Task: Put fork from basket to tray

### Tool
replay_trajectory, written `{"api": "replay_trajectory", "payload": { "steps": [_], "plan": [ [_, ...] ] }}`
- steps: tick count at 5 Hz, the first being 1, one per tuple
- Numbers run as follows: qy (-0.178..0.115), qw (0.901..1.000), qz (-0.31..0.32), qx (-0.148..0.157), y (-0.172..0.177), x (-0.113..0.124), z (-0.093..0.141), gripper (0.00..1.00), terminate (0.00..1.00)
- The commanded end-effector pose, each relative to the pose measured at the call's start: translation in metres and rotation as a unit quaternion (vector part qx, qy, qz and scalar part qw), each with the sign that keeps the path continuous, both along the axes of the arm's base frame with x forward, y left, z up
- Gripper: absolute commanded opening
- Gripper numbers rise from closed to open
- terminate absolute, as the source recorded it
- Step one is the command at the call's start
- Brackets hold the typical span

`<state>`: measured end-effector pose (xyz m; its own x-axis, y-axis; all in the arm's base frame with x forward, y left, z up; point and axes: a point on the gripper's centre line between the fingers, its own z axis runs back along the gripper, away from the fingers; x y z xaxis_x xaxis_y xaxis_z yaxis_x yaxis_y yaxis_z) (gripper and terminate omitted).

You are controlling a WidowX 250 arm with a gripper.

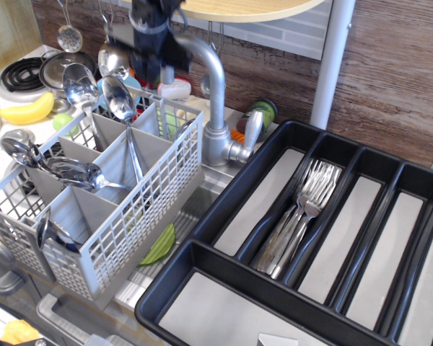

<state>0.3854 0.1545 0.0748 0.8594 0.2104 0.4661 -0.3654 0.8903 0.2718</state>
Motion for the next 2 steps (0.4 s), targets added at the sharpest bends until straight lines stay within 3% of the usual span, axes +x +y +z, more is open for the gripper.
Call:
{"api": "replay_trajectory", "payload": {
  "steps": [1,2],
  "plan": [
    [-0.075,0.9937,0.020,0.080,0.015,-0.011,0.097,0.00,0.00],
    [-0.078,0.9937,0.019,0.079,0.012,-0.014,0.144,0.00,0.00]
  ]
}}
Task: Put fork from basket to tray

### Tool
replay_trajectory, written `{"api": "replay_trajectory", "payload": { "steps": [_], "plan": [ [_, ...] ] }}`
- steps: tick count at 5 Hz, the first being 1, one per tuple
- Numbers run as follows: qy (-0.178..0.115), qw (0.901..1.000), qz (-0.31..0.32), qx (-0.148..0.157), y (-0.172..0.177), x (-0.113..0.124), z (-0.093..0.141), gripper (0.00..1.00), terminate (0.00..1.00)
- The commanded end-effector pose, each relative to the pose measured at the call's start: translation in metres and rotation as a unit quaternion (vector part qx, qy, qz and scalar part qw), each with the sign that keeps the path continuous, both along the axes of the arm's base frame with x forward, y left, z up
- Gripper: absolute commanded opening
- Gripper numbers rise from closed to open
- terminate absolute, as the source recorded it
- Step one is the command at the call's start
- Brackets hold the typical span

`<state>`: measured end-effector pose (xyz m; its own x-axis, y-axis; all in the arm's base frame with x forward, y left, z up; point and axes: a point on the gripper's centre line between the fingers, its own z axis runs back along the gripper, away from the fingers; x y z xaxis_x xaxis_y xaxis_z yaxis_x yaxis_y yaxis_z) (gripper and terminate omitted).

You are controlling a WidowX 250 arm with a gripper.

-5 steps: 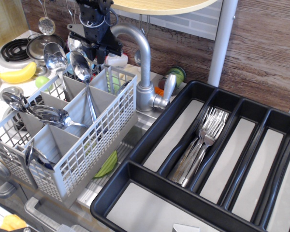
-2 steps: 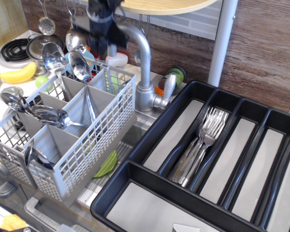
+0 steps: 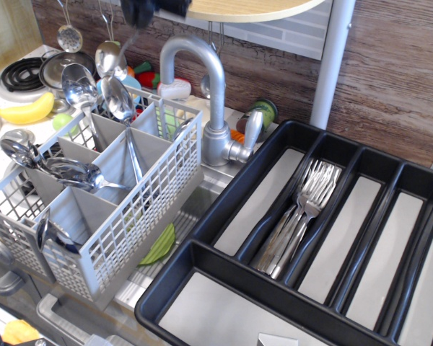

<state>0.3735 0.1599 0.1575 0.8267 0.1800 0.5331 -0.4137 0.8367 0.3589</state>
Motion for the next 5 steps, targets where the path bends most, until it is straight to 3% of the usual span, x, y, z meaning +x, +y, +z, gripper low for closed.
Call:
{"api": "replay_trajectory", "payload": {
  "steps": [1,2,3,4,5],
  "plan": [
    [-0.041,0.9988,0.026,-0.001,-0.021,0.004,0.089,0.00,0.00],
    [-0.025,0.9977,0.060,-0.020,-0.051,0.017,0.096,0.00,0.00],
    [0.003,0.9948,0.084,-0.058,-0.079,0.034,0.084,0.00,0.00],
    [0.015,0.9838,0.129,-0.124,-0.125,0.039,0.067,0.00,0.00],
    [0.019,0.9790,0.161,-0.124,-0.163,0.024,0.045,0.00,0.00]
  ]
}}
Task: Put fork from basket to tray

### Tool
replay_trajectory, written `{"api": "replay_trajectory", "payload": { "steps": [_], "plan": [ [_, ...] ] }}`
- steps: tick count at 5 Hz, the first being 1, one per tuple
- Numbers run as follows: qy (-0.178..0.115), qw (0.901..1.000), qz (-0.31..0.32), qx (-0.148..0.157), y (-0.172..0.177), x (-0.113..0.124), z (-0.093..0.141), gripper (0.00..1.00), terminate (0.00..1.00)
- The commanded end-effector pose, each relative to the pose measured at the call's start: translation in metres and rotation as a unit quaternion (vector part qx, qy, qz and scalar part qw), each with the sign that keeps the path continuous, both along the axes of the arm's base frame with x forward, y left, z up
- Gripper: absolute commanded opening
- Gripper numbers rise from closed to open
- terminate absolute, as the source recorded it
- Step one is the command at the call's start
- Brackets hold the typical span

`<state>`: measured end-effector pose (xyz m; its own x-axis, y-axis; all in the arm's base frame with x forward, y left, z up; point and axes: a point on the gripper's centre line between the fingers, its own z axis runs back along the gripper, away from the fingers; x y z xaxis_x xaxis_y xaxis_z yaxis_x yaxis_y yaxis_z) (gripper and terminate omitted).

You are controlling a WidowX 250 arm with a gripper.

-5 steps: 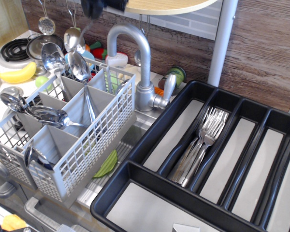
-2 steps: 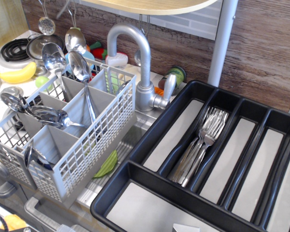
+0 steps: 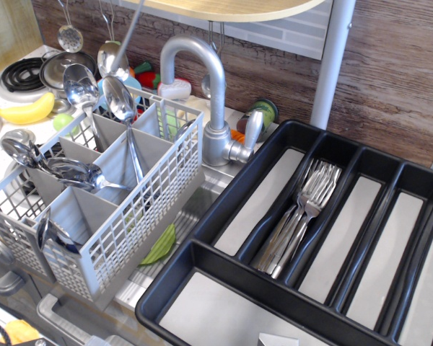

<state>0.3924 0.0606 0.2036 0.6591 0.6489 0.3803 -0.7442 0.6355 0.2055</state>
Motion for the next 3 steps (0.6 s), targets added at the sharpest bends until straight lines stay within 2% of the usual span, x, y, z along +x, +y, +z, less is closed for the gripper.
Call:
{"api": "replay_trajectory", "payload": {
  "steps": [1,2,3],
  "plan": [
    [-0.058,0.9967,-0.056,0.011,-0.079,-0.010,-0.023,0.00,0.00],
    [-0.088,0.9949,-0.046,0.018,-0.096,-0.021,-0.039,0.00,0.00],
    [-0.118,0.9921,-0.043,-0.002,-0.107,-0.022,-0.048,0.00,0.00]
  ]
}}
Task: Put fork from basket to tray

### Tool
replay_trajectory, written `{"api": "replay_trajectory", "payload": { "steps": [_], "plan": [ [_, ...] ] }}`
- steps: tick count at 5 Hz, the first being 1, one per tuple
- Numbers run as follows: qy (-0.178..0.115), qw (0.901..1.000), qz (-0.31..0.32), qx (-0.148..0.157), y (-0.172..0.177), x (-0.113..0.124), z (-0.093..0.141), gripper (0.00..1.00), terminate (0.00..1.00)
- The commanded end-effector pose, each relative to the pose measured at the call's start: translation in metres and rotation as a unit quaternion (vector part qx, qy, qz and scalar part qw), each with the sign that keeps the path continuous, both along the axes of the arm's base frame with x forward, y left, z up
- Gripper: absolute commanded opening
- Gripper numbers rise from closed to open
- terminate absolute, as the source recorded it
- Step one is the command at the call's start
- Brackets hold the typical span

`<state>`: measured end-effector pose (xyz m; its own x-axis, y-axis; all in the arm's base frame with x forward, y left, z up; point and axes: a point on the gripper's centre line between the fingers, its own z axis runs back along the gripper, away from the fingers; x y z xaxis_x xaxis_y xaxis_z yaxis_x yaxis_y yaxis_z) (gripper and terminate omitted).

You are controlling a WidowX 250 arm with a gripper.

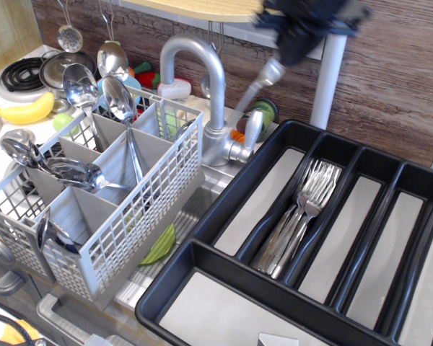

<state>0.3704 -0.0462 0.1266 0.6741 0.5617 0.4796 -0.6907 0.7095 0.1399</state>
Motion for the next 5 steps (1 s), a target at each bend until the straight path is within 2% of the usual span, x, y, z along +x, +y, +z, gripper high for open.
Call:
{"api": "replay_trajectory", "payload": {
  "steps": [1,2,3,4,5],
  "plan": [
    [-0.111,0.9900,0.027,-0.083,-0.007,0.009,0.024,0.00,0.00],
    [-0.108,0.9885,0.040,-0.098,-0.019,0.017,0.016,0.00,0.00],
    [-0.100,0.9863,0.048,-0.122,-0.029,0.011,0.013,0.00,0.00],
    [-0.077,0.9858,0.045,-0.142,-0.032,0.004,0.002,0.00,0.00],
    [-0.039,0.9843,0.040,-0.167,-0.036,-0.004,-0.009,0.00,1.00]
  ]
}}
